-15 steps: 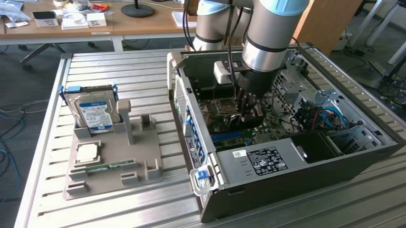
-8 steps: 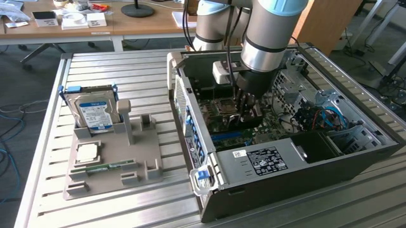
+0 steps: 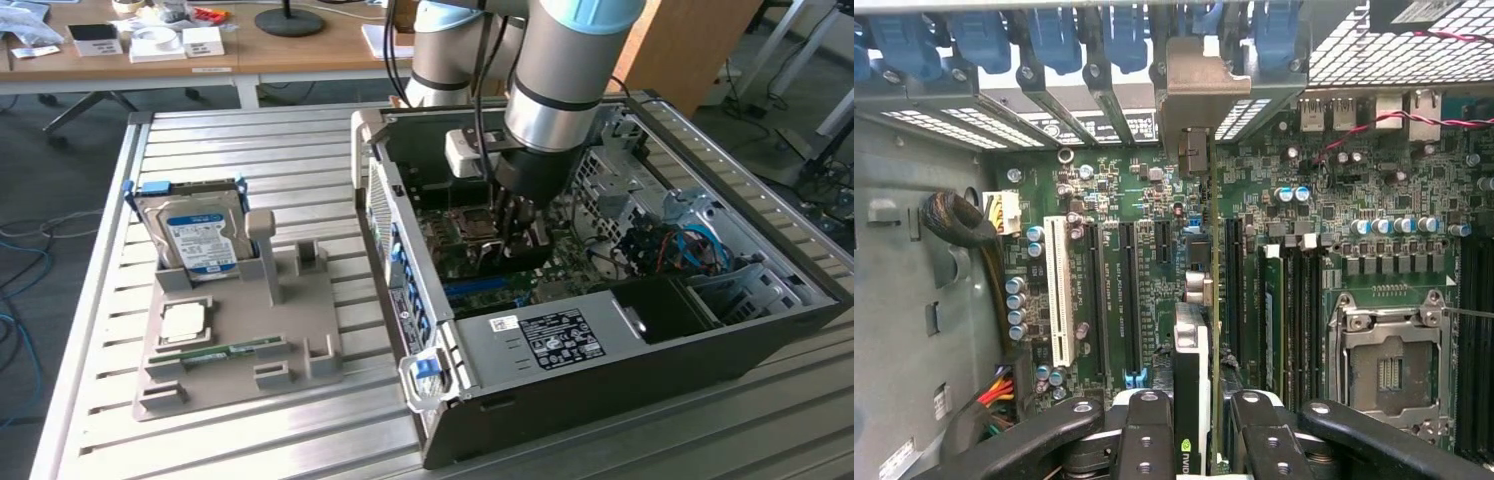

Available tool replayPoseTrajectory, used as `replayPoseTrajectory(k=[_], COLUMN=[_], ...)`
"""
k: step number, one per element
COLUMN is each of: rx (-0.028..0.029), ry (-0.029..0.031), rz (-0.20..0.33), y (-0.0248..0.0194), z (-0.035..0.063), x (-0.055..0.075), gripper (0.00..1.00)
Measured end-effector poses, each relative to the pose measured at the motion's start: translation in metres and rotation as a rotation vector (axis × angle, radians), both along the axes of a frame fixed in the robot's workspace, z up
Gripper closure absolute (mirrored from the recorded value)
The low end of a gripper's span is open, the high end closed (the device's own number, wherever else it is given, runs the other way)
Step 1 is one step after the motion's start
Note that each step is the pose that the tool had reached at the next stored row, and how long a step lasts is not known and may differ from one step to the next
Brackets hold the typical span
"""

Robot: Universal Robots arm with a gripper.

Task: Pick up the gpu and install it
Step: 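Insert the gpu into the slot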

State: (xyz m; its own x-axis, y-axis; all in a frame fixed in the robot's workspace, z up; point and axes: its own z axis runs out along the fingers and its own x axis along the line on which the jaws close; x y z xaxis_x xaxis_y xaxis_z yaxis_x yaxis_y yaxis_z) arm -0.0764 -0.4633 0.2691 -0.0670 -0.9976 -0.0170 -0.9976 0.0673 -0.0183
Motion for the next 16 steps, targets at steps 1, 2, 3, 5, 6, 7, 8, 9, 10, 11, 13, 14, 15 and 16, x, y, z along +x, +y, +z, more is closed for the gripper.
replayPoseTrajectory(k=[1, 2, 3, 5, 6, 7, 8, 9, 10, 11, 13, 14, 15, 16], rx=[0.0000, 0.0000, 0.0000, 0.0005, 0.0003, 0.0000, 0.0001, -0.0002, -0.0001, 0.0000, 0.0001, 0.0001, 0.0001, 0.0001], ry=[0.0000, -0.0001, 0.0000, -0.0003, -0.0002, 0.0000, -0.0001, 0.0000, 0.0000, -0.0001, -0.0001, -0.0001, -0.0001, -0.0001], rz=[0.000, 0.000, 0.000, 0.000, 0.000, 0.000, 0.000, 0.000, 0.000, 0.000, 0.000, 0.000, 0.000, 0.000], y=[0.0000, 0.0000, 0.0000, 0.0001, 0.0001, 0.0000, 0.0000, 0.0000, 0.0000, 0.0000, 0.0001, 0.0001, 0.0001, 0.0000], z=[0.0000, 0.0000, 0.0000, -0.0012, -0.0022, -0.0030, -0.0035, -0.0035, -0.0036, -0.0037, -0.0038, -0.0038, -0.0039, -0.0040], x=[0.0000, 0.0000, 0.0000, 0.0000, -0.0001, -0.0004, -0.0004, -0.0006, -0.0011, -0.0016, -0.0024, -0.0025, -0.0026, -0.0031], gripper=[0.73, 0.73, 0.73, 0.73, 0.73, 0.73, 0.73, 0.73, 0.73, 0.73, 0.73, 0.73, 0.73, 0.73])
